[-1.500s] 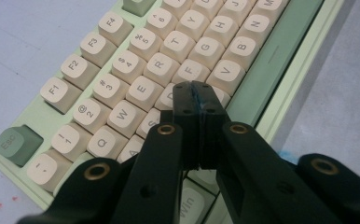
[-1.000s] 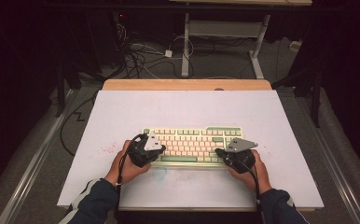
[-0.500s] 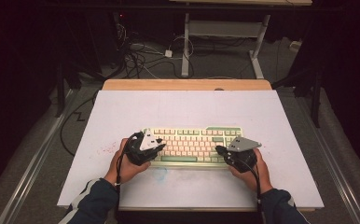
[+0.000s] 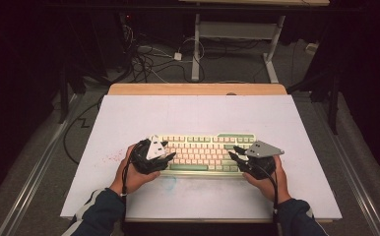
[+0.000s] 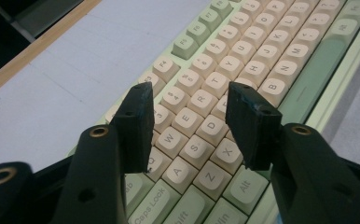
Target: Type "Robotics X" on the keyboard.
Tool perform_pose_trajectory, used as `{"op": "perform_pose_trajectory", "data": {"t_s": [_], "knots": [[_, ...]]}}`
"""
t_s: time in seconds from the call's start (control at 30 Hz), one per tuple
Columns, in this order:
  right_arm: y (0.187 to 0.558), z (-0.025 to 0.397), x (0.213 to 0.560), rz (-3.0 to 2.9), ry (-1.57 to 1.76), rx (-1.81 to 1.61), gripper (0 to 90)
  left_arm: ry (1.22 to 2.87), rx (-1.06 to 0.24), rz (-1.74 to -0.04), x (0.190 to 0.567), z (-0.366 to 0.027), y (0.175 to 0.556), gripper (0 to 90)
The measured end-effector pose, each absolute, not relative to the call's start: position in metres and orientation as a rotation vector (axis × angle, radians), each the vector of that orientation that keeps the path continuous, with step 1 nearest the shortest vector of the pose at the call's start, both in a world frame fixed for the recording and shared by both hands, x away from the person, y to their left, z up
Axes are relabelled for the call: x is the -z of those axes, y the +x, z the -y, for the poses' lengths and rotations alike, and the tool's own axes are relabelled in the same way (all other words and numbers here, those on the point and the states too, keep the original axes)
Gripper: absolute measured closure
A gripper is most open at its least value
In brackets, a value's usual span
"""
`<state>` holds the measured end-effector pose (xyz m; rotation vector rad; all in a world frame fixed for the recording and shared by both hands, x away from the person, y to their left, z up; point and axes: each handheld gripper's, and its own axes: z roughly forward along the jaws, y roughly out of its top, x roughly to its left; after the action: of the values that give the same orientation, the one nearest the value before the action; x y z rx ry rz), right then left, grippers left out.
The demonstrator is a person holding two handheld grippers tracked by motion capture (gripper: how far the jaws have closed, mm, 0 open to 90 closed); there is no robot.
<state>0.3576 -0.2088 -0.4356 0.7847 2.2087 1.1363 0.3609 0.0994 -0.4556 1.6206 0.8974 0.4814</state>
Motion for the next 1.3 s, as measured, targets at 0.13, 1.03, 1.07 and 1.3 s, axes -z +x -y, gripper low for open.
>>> {"op": "perform_pose_trajectory", "data": {"t_s": [0.13,1.03,1.07,1.3], "knots": [[0.3576,0.2090,0.4354,-2.183,0.790,-1.138,60.2,1.602,-0.490,-0.895,0.4552,-0.0992,0.3604,42.2],[0.3560,0.1997,0.4377,-2.029,0.833,-1.109,17.8,1.583,-0.564,-0.864,0.4585,-0.0944,0.3585,15.6],[0.3556,0.1993,0.4374,-2.030,0.829,-1.111,18.2,1.583,-0.564,-0.862,0.4583,-0.0947,0.3584,15.6],[0.3534,0.1999,0.4354,-2.023,0.822,-1.116,18.8,1.565,-0.574,-0.865,0.4559,-0.0987,0.3574,15.6]]}}
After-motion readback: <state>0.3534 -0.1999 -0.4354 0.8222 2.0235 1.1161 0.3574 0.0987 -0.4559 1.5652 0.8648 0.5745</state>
